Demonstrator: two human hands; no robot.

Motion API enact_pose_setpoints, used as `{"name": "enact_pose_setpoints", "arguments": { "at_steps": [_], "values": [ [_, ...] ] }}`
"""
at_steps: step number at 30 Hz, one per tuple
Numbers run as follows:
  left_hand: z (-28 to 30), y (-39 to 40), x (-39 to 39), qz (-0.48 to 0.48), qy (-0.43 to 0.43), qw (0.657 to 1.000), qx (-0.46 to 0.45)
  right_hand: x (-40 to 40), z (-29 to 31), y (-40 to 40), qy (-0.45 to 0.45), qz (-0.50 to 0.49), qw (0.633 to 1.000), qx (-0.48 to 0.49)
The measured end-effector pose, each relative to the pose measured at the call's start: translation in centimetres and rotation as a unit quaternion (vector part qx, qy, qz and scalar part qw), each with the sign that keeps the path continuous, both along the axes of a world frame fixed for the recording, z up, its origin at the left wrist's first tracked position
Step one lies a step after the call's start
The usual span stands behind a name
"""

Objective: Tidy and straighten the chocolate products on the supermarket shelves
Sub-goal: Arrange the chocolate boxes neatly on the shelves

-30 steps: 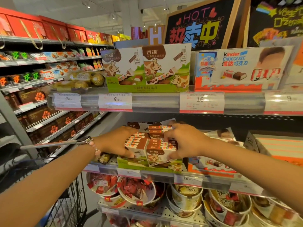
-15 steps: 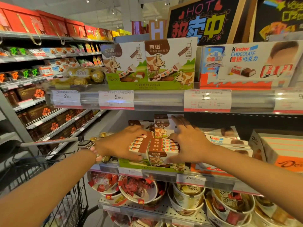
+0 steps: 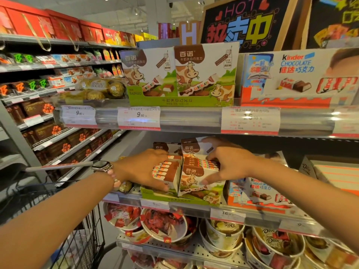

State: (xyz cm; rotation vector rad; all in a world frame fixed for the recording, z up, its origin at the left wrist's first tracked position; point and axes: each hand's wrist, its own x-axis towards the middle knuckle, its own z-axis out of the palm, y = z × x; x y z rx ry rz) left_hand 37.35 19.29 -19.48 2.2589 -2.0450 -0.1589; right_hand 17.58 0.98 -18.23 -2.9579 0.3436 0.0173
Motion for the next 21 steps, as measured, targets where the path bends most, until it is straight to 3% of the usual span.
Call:
{"name": "enact_pose_setpoints", "arguments": {
  "at_steps": [4, 9, 13, 18, 21],
  "values": [
    [0.2, -0.7, -0.2, 0.02, 0.007, 1.0, 0.016, 0.4, -0.4, 0.2, -0.026, 0.02, 0.997, -0.076],
    [1.3, -1.7, 0.6, 0.057, 0.098, 0.992, 0.06, 1.4, 0.6, 0.1, 0.021, -0.003, 0.998, -0.06],
    [1.6, -2.2, 1.1, 0.097, 0.131, 0.984, 0.073, 1.2, 0.1, 0.5, -0.038, -0.001, 0.993, -0.112],
    [0.6, -1.4, 0.0, 0.067, -0.02, 0.997, -0.006, 0.4, -1.5, 0.6, -0.111, 0.019, 0.99, -0.085],
    [-0.2, -2.1, -1.8, 0.068, -0.024, 0.997, 0.006, 0.4, -1.4, 1.0, -0.115, 0.018, 0.993, -0.023]
  ]
}}
